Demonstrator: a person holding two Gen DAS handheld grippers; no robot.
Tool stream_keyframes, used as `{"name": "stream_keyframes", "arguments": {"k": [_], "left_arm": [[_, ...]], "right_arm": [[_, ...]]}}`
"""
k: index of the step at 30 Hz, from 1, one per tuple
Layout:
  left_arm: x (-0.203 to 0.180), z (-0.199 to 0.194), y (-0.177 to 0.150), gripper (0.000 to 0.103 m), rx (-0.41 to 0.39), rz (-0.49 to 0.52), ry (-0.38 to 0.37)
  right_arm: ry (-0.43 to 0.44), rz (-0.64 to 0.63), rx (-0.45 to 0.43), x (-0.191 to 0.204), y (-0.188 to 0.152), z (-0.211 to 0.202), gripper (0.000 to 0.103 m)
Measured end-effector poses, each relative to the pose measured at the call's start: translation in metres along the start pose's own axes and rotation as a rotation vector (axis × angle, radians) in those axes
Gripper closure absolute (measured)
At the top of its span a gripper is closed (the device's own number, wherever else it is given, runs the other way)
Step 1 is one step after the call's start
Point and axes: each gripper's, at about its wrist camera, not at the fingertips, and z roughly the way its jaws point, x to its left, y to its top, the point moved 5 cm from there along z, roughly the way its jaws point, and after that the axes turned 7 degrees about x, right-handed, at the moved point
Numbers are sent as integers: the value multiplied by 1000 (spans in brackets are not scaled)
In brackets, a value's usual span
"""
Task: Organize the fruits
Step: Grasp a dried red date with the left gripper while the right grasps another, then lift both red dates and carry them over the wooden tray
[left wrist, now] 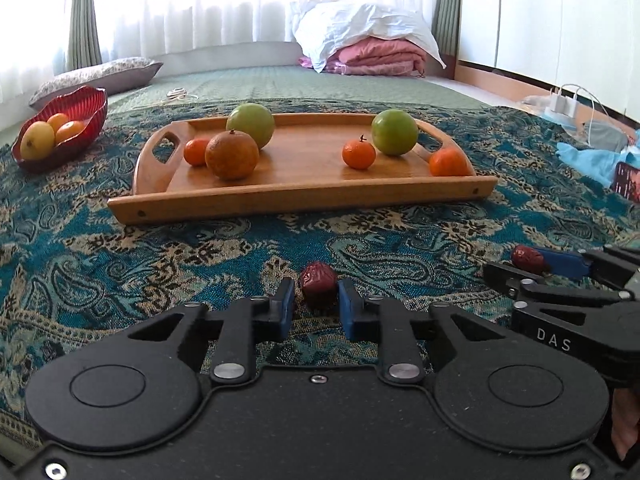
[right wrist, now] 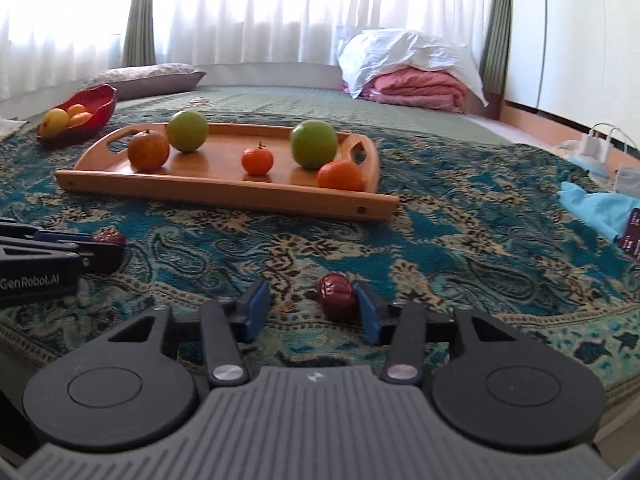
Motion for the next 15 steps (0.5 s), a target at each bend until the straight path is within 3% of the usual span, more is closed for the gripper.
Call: {"name": "stream_keyframes", "arguments": {"k": [1, 6, 15], "left_arm": [[1, 0, 0, 83, -3, -6, -1], [2, -1, 1, 84, -8, -15, -2], [3, 0, 1, 80, -17, -15, 17]], "right_arm": [[-7, 1, 1, 0, 0, -1, 58], [-14, -27, -8, 5, 1, -6, 75], [60, -25, -29, 20, 8, -8, 79]]}}
